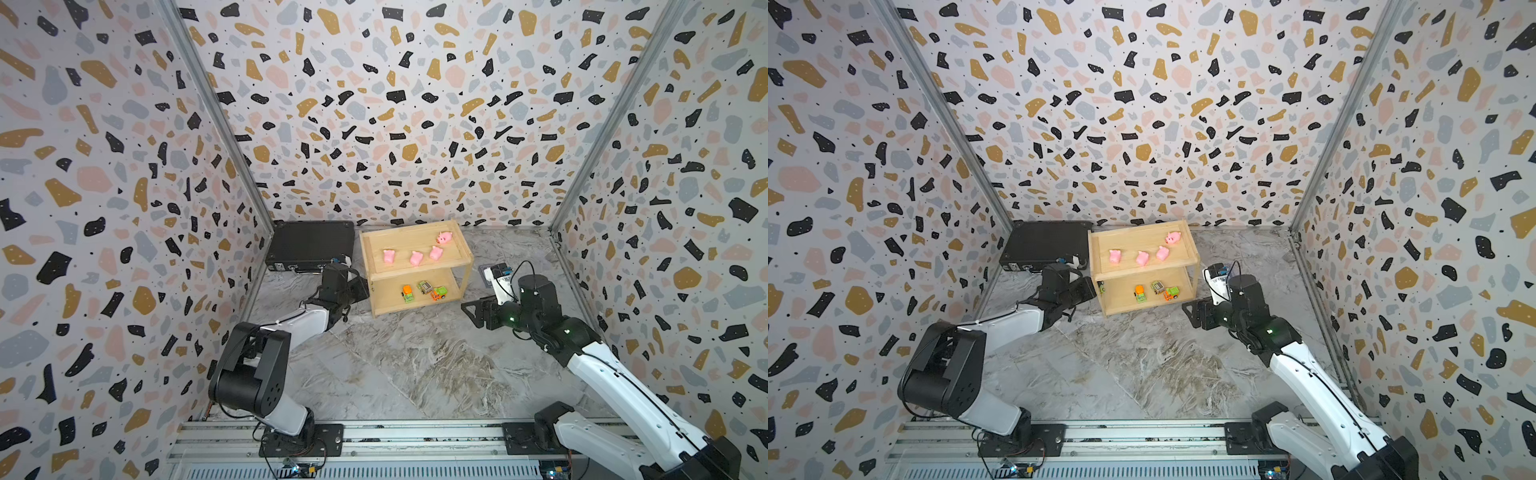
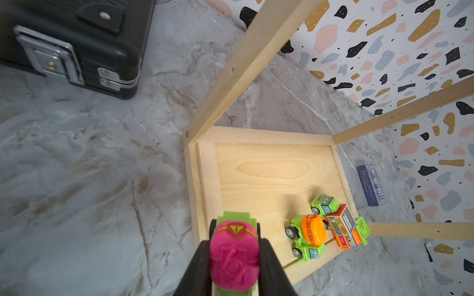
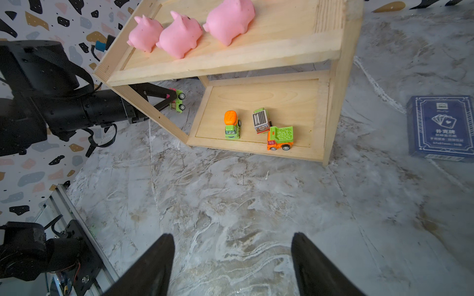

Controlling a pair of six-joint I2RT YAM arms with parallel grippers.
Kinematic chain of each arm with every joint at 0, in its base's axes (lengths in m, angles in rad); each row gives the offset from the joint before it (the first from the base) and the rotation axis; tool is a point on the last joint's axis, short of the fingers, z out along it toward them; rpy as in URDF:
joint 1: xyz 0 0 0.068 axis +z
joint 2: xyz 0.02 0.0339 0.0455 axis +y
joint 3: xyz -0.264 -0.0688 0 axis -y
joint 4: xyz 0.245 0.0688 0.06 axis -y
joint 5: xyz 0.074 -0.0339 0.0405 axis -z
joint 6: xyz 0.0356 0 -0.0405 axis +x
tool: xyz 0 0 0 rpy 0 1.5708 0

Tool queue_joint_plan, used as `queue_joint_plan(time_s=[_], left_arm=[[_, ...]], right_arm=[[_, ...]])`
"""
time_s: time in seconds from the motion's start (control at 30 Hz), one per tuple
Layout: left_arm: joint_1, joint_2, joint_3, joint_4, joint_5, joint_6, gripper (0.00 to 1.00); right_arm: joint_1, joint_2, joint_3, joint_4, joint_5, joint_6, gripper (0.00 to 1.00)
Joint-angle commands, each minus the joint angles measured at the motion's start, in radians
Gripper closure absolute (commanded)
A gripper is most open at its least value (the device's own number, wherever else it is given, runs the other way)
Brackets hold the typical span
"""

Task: Organize plastic toys on shelves
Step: Place the plastic toy on the shelf.

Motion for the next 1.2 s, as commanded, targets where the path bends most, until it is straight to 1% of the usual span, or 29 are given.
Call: queue_joint_plan(time_s=[0.0, 0.4, 0.7, 0.87, 1.0, 1.07, 1.17], left_arm=[[0.001, 0.028, 0.028, 0.083, 0.057, 0.003, 0.89], [0.001, 0.133, 0.069, 0.104, 0.118, 0.013, 0.86], [0.000, 0.177, 0.084, 0.116, 0.146, 0.015, 0.83], [0.000, 0.189, 0.089, 0.119, 0.165, 0.015, 0.64], [0.000, 0.198, 0.092, 0.128, 0.189, 0.011, 0.56], [0.001, 0.199, 0.092, 0.135, 0.198, 0.011, 0.49], [0.000, 0.196, 0.092, 0.144, 0.211, 0.007, 0.42]], right_arm=[[-0.004, -0.012, -0.007, 0.011, -0.011, -0.008, 0.23], [-0.004, -0.009, -0.018, 0.016, -0.023, -0.001, 0.23], [-0.005, -0.006, -0.019, 0.015, -0.026, -0.001, 0.23], [-0.004, -0.003, -0.018, 0.012, -0.024, -0.002, 0.24], [-0.005, -0.002, -0.015, 0.009, -0.022, -0.003, 0.23], [-0.005, -0.001, -0.017, 0.008, -0.022, -0.003, 0.23], [-0.005, 0.000, -0.018, 0.006, -0.020, -0.004, 0.23]])
